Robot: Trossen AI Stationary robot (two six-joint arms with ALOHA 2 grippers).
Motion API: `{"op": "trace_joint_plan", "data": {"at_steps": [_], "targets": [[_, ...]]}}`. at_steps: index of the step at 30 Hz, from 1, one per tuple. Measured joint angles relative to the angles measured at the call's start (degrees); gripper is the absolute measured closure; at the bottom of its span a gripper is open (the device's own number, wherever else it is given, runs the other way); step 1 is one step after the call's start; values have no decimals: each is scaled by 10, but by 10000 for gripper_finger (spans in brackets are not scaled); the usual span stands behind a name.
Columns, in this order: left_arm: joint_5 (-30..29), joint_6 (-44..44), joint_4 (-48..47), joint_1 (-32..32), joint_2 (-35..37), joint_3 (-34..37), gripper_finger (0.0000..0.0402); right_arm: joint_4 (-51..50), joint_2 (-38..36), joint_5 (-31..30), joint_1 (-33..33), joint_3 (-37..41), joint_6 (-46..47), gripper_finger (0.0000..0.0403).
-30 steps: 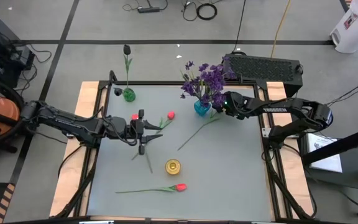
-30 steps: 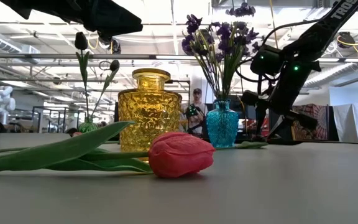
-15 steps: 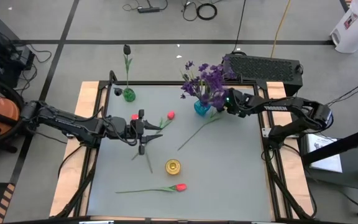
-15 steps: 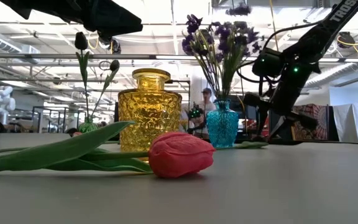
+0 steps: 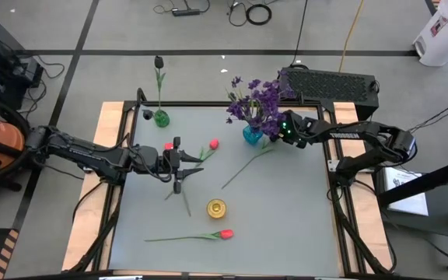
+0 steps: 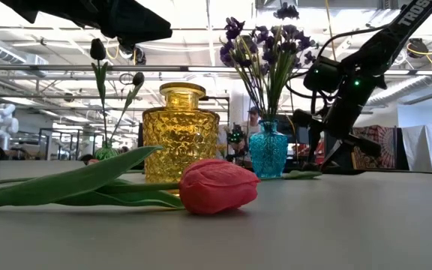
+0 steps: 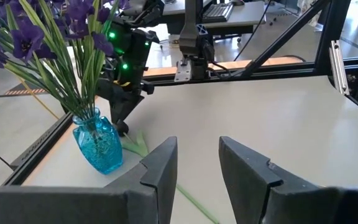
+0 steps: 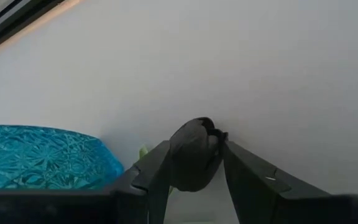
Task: Sort flowers into vase by color
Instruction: Put the black flower into the green vase
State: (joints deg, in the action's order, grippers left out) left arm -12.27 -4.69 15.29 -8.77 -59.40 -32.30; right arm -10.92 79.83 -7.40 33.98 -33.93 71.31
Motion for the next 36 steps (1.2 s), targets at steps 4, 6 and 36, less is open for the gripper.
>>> {"op": "trace_joint_plan", "data": {"at_steps": [4,6,36], "targets": [[0,0,0,0,0,0,275,0,0,-2,0,0,0,266],[0,-1,0,0,0,0,275,-1,0,-2,0,0,0,273],[0,14,-15,0,0,0,275,-43,-3,4,-32,0,-61,402]]}}
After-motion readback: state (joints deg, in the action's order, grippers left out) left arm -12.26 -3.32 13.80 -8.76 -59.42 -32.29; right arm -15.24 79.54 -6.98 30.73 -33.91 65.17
